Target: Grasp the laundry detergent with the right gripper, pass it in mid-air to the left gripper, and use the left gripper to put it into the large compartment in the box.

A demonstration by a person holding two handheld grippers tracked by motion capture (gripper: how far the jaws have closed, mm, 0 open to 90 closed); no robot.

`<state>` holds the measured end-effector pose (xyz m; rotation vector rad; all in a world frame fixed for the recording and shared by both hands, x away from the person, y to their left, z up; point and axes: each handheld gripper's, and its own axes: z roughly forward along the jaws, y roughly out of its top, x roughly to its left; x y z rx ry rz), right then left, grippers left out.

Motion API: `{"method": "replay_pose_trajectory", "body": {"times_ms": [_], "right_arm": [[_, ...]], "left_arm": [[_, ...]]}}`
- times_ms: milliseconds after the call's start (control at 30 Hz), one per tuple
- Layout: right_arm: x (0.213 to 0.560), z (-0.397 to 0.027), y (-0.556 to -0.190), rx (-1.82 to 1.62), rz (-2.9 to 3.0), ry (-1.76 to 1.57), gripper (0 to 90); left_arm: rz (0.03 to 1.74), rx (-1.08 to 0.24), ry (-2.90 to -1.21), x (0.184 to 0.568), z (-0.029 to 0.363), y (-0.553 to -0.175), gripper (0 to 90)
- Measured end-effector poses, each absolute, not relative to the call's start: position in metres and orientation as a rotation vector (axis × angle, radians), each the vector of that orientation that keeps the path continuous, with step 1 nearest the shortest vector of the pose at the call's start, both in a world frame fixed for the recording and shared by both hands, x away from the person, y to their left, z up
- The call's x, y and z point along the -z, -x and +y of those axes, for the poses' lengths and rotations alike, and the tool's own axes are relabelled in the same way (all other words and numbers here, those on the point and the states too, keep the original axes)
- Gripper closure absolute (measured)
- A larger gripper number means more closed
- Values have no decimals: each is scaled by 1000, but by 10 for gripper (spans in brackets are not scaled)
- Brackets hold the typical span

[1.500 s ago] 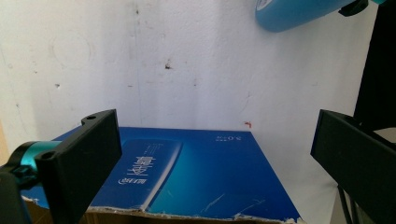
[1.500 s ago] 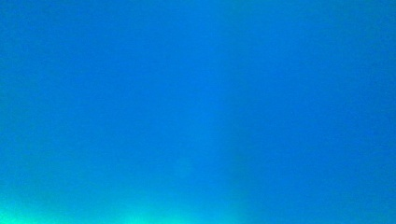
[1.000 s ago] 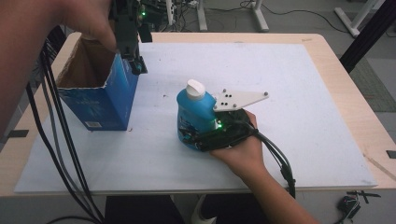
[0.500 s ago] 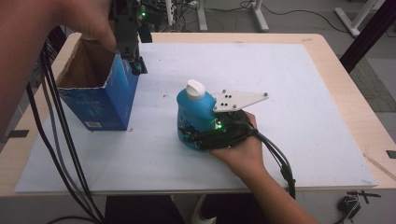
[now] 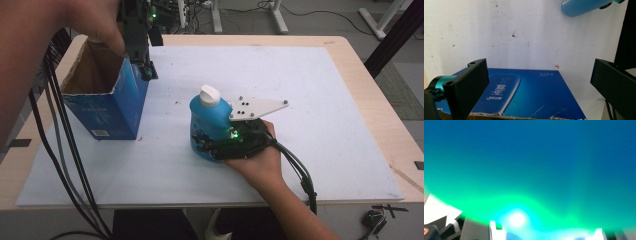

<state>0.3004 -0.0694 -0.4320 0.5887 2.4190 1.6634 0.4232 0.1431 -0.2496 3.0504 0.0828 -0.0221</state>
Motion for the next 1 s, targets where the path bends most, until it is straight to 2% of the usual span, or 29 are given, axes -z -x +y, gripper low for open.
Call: {"method": "replay_pose_trajectory", "body": {"times_ms": [767,1000], "right_arm": [[435,-70,-298,-1683,2368,-542,462],[424,-80,-303,-1733,2349,-548,466]], "left_arm": [[87,21,-3054,250,141,-420,17],[71,18,-3052,247,139,-416,17]]}}
